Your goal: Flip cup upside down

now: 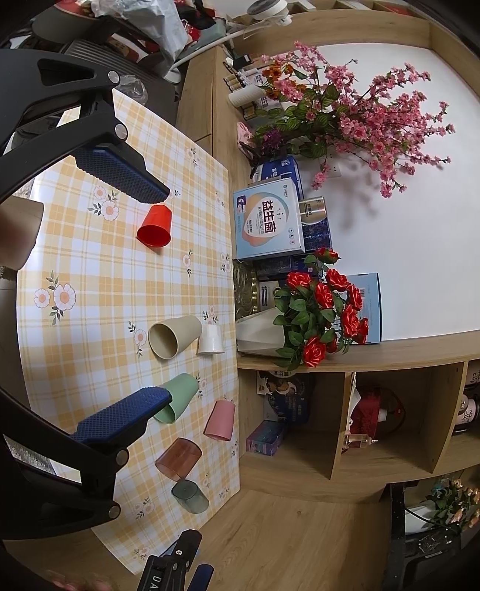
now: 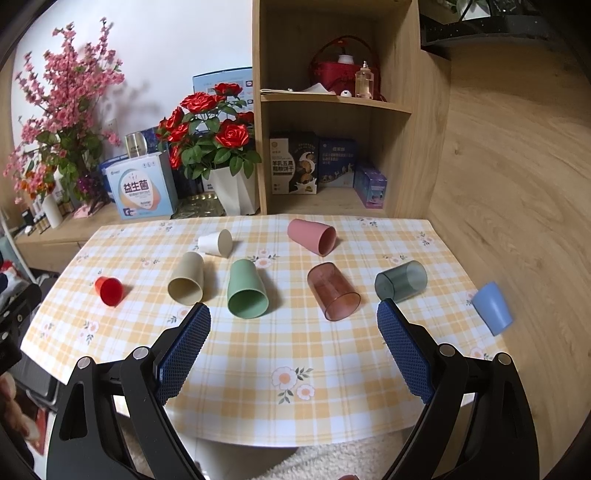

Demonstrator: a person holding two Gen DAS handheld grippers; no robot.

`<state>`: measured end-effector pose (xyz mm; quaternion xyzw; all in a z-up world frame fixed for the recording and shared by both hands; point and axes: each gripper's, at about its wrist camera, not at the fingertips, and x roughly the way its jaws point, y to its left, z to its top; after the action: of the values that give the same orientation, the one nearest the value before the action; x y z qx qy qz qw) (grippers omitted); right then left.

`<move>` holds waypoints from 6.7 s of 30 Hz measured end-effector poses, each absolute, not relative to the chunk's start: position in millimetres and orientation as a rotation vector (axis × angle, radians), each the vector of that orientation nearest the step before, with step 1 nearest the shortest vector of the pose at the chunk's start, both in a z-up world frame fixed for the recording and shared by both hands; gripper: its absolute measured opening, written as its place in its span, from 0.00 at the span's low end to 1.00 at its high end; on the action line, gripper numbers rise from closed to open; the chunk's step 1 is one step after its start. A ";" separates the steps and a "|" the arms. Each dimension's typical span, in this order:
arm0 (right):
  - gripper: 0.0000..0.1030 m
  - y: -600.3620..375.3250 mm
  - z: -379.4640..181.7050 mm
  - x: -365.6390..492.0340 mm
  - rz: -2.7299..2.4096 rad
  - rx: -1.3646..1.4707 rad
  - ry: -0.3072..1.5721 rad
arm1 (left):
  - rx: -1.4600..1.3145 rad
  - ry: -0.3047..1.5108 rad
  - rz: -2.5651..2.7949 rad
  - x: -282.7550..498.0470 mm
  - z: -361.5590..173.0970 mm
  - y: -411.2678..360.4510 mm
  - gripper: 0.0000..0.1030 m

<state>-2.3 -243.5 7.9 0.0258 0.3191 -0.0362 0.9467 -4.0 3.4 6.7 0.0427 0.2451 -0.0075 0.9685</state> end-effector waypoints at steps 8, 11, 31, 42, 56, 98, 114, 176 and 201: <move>0.86 -242.7 7.5 -3.3 -0.073 0.051 0.648 | 0.086 0.495 -0.016 -4.4 6.8 3.4 0.94; 0.86 -242.9 7.6 -3.0 -0.072 0.051 0.650 | 0.086 0.495 -0.015 -4.4 6.7 3.3 0.94; 0.86 -243.1 14.6 -3.9 -0.078 0.045 0.642 | 0.081 0.491 -0.015 -5.3 7.7 4.6 0.94; 0.86 -243.4 17.8 -2.8 -0.076 0.044 0.640 | 0.082 0.490 -0.013 -5.0 8.1 4.6 0.94; 0.86 -241.3 18.5 -3.9 -0.075 0.039 0.613 | 0.059 0.502 -0.042 -3.9 11.3 9.7 0.94; 0.86 -272.2 -120.4 71.9 -0.063 0.172 0.842 | -0.345 0.901 0.197 100.6 -108.0 135.4 0.94; 0.86 -281.7 -132.6 90.2 -0.097 0.162 0.888 | -0.928 1.045 0.343 238.8 -160.6 211.6 0.85; 0.86 -373.3 -140.1 60.7 -0.245 0.404 0.882 | -0.223 1.300 -0.409 146.9 -204.0 -146.9 0.56; 0.86 -360.2 -126.7 54.6 -0.244 0.366 0.880 | -0.207 1.177 -0.436 138.2 -168.2 -127.1 0.79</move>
<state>54.6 -360.2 -126.7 0.1759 0.4223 -0.1170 0.8815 138.2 -127.1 -168.2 -0.0965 0.5496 -0.2035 0.8045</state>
